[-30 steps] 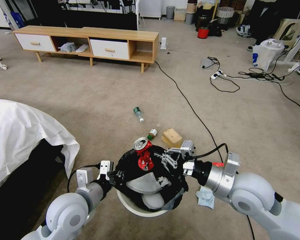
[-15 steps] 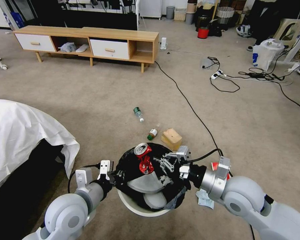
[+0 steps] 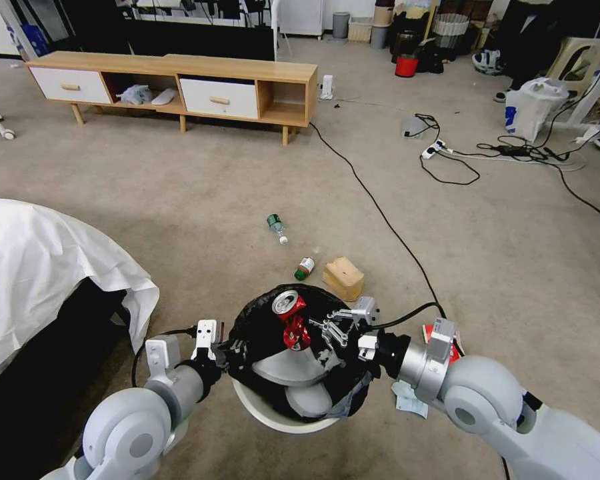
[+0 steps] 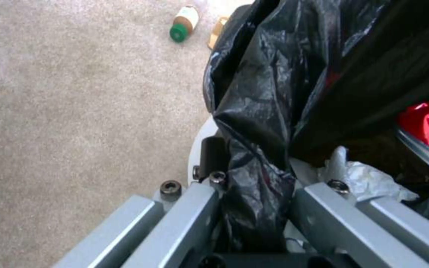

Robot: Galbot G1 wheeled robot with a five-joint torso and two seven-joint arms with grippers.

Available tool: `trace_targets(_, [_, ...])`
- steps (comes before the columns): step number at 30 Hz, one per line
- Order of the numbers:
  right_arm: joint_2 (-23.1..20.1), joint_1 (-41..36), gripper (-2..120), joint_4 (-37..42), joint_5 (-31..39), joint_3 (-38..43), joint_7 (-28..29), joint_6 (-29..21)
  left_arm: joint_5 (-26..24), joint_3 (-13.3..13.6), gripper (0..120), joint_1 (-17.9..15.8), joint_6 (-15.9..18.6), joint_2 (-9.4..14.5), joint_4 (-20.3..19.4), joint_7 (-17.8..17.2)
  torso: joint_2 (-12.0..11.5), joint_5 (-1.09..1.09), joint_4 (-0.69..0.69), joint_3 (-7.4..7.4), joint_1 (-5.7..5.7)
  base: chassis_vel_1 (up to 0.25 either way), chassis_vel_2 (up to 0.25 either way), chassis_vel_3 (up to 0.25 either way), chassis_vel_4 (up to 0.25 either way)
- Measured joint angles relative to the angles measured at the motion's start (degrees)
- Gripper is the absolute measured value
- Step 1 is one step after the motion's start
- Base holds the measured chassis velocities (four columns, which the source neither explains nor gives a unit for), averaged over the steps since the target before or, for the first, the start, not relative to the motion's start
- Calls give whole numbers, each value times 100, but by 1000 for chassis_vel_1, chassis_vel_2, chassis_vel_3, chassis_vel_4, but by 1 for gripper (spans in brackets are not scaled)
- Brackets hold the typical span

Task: Pick up the trash bin and place the garbage on the floor into it.

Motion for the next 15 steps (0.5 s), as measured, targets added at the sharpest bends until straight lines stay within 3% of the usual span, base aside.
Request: trace_targets(15, [45, 52, 0, -251, -132, -26, 27, 53, -72, -42, 1, -22, -5, -4, 6, -6, 0, 0, 0, 0, 0, 0, 0, 0, 0])
